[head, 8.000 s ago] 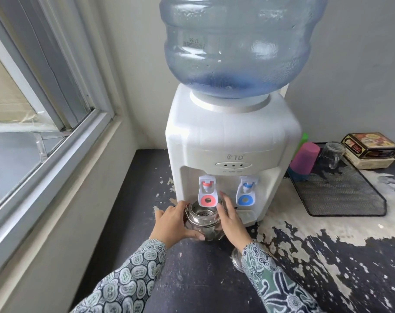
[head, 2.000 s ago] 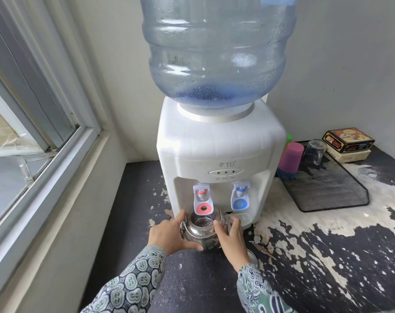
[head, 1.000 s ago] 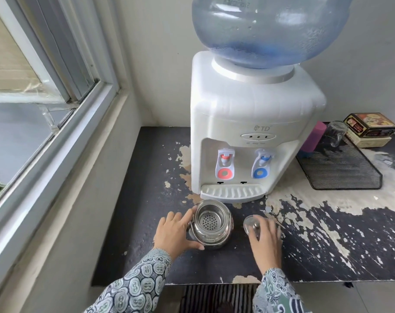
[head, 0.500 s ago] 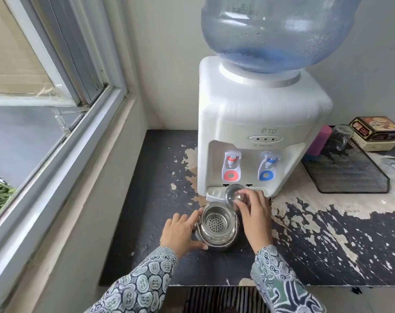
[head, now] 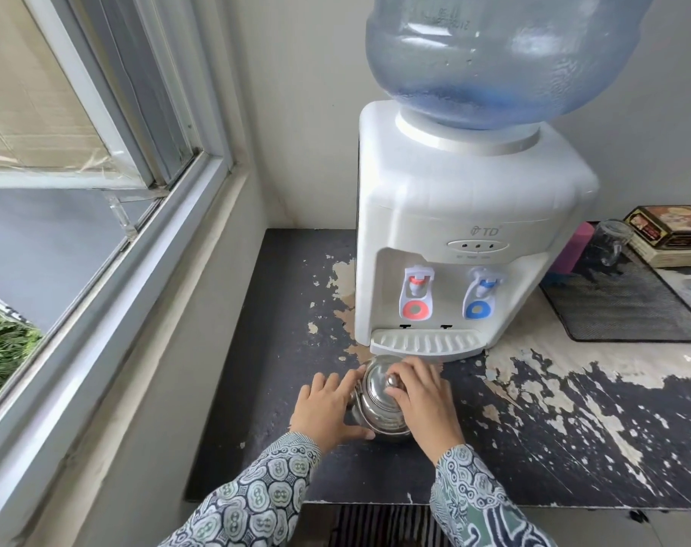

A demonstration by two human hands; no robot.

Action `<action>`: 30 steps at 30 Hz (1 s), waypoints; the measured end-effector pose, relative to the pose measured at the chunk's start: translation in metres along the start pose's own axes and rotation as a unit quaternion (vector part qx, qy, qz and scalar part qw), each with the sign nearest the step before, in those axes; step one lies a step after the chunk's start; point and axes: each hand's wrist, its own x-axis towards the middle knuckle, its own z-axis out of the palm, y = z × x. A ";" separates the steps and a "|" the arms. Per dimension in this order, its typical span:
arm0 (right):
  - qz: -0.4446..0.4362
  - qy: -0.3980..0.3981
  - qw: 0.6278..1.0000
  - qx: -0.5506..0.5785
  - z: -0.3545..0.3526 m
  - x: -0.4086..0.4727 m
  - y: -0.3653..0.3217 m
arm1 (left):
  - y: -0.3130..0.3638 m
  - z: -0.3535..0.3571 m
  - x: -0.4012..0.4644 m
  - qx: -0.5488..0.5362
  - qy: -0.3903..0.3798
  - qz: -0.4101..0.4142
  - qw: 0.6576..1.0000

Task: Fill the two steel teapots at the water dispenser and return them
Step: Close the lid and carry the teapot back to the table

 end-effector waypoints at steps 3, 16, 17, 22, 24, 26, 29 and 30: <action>-0.004 -0.038 0.999 0.010 -0.005 0.004 -0.001 | -0.001 -0.002 0.001 -0.044 0.007 0.030 0.999; 0.029 -0.079 0.996 0.001 -0.009 0.003 -0.002 | 0.010 -0.007 0.001 0.052 0.027 0.051 0.997; 0.027 -0.082 0.996 -0.005 -0.010 0.004 -0.002 | 0.011 -0.009 0.001 0.064 0.027 0.053 0.996; 0.012 -0.118 0.993 -0.007 -0.016 0.010 0.000 | 0.014 -0.016 0.003 0.113 0.023 0.076 0.990; 0.004 -0.124 0.992 0.024 -0.016 0.011 0.005 | 0.009 -0.014 0.005 0.131 0.046 0.098 0.985; 0.001 -0.127 0.989 0.073 -0.016 0.012 0.009 | 0.006 -0.015 0.004 0.145 0.054 0.121 0.981; 0.014 -0.129 0.981 0.142 -0.015 0.012 0.013 | 0.002 -0.018 0.005 0.151 0.076 0.143 0.975; 0.019 -0.128 0.978 0.162 -0.015 0.012 0.014 | 0.002 -0.022 0.004 0.154 0.068 0.142 0.975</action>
